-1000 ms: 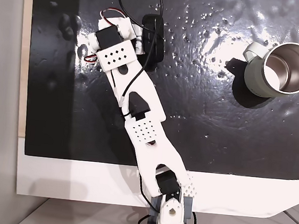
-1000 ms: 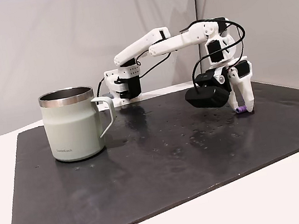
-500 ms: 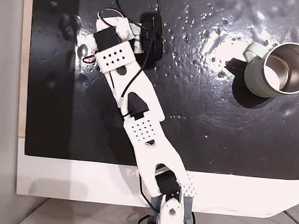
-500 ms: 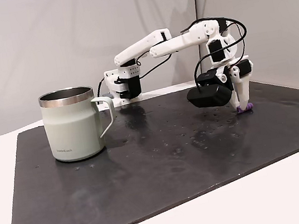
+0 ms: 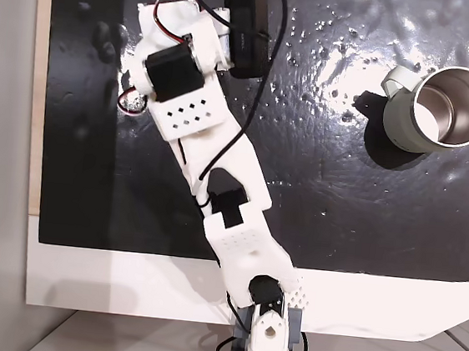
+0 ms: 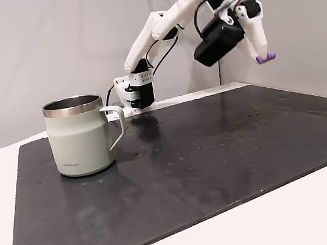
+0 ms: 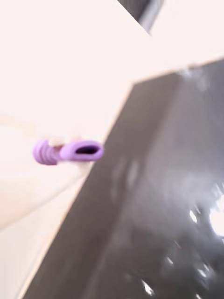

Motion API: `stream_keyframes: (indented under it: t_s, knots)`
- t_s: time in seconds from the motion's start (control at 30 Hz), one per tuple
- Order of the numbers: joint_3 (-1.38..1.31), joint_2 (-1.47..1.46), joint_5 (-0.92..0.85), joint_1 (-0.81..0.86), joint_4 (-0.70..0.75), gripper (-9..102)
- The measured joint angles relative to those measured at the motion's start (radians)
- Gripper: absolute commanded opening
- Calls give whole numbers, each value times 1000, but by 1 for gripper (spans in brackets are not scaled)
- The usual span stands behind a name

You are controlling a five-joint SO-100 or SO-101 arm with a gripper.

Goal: Grasp a pengrip and put it in the cup.

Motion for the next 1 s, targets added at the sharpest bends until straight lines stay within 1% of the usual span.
stream_keyframes:
  t_s: [0.23,0.37,0.57,0.77,1.0]
  knots:
    - [132,179,-28,54,60,0]
    - [302,334,-34,130,77,0]
    - [589,624,-104,278,78,0]
    - [778,819,-225,499,78,0]
    - [790,836,-414,830,78,0]
